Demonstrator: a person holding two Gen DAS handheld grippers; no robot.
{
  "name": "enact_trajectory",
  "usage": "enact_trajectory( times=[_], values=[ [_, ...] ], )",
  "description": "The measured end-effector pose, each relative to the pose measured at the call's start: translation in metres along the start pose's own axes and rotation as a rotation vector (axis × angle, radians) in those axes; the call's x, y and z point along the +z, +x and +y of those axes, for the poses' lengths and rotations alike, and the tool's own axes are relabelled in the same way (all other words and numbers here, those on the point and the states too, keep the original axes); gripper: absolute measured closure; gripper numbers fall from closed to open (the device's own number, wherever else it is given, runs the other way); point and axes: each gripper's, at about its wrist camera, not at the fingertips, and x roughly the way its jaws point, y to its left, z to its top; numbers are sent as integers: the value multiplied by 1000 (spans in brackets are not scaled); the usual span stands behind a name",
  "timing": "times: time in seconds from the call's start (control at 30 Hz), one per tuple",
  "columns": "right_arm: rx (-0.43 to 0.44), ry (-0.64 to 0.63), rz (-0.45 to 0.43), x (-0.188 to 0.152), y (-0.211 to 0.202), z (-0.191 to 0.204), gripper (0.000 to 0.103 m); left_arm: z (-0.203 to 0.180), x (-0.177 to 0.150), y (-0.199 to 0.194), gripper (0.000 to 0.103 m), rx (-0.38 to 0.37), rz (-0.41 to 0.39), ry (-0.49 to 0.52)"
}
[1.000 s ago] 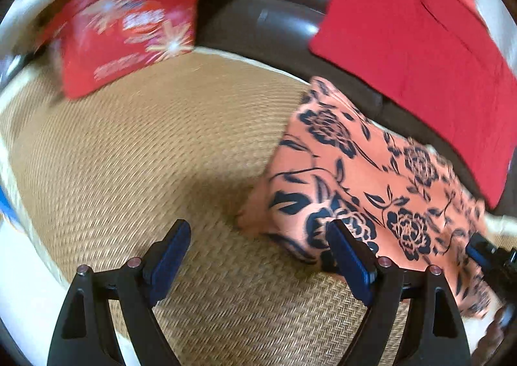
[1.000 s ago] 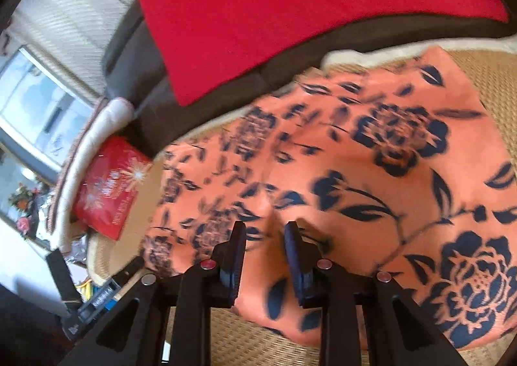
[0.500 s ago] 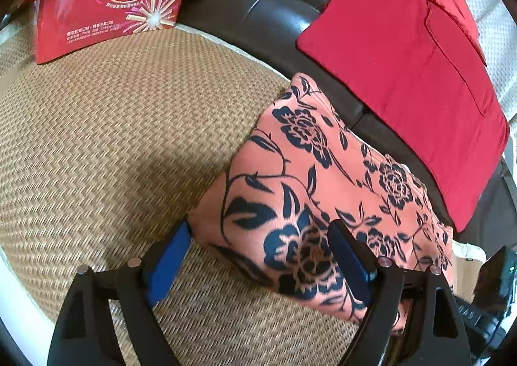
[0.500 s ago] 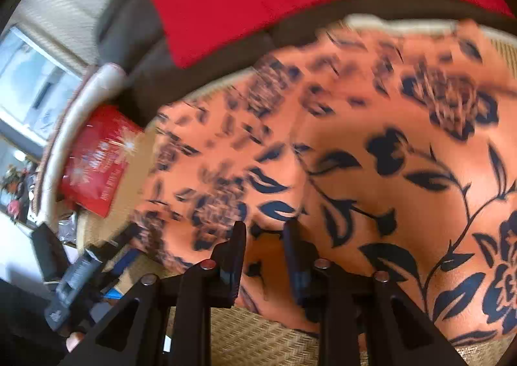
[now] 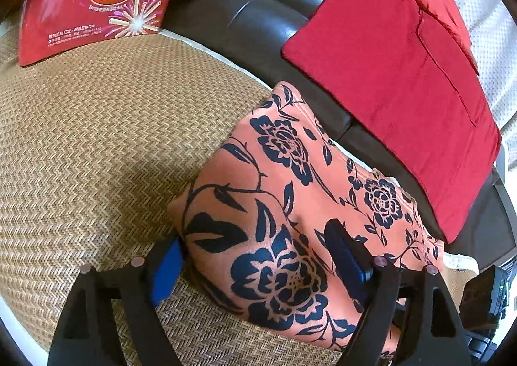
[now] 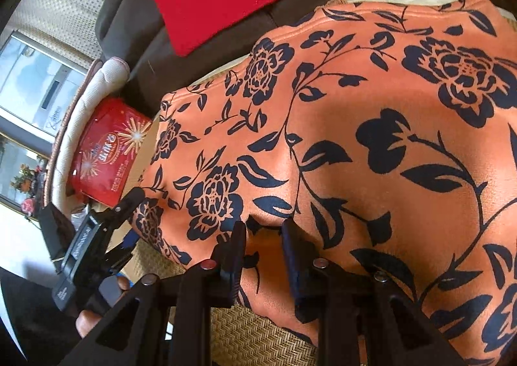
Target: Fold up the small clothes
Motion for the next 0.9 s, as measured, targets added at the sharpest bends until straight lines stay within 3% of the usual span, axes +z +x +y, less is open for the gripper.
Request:
enact_trajectory(
  times=[0.07, 0.17, 0.33, 0.47, 0.57, 0.7, 0.77, 0.83, 0.9],
  values=[
    [11, -3, 5, 0, -1, -1, 76, -2, 1, 0, 60, 16, -20, 16],
    [21, -12, 12, -1, -3, -2, 76, -10, 2, 1, 71, 16, -42, 66],
    [59, 12, 14, 1, -13, -3, 76, -42, -4, -16, 76, 32, -157, 249],
    [68, 29, -112, 7, -47, -9, 74, -74, -18, -31, 77, 19, -245, 432],
    [1, 121, -127, 11, -52, -35, 72, -94, -33, -38, 78, -8, -277, 551],
    [149, 227, -80, 19, -56, -57, 72, -123, -55, -42, 79, -52, -285, 686],
    [183, 229, -125, 24, -67, -60, 64, -135, -65, -42, 79, -68, -278, 734],
    [224, 216, -176, 30, -80, -60, 19, -145, -76, -40, 80, -68, -274, 789],
    [281, 218, -245, 34, -94, -62, 18, -156, -87, -35, 81, -59, -264, 850]
  ],
)
